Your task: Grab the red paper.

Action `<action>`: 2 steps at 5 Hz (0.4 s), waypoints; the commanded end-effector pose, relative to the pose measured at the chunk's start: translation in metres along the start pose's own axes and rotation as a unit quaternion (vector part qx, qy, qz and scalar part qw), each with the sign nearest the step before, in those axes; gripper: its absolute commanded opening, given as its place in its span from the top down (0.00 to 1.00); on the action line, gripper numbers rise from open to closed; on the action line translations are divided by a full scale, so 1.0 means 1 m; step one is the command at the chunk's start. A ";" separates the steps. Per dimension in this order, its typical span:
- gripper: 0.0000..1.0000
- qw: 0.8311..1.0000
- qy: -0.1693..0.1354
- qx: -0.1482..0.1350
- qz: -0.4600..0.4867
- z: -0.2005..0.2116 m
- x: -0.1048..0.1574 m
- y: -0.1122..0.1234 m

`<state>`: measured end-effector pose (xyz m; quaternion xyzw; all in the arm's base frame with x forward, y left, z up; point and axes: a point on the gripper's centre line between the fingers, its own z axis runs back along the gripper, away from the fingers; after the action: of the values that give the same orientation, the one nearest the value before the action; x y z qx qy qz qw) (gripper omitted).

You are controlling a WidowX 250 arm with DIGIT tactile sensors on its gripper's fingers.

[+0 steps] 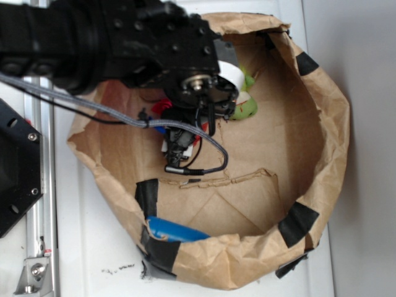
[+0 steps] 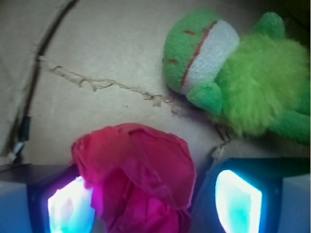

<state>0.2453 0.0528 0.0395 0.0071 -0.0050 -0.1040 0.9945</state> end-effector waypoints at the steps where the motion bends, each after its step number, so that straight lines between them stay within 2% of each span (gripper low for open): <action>1: 0.00 0.999 0.003 -0.007 -0.033 -0.022 0.013 -0.013; 2: 0.00 0.999 0.011 -0.008 -0.029 -0.031 0.013 -0.013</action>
<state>0.2499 0.0424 0.0136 -0.0050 0.0145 -0.1264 0.9919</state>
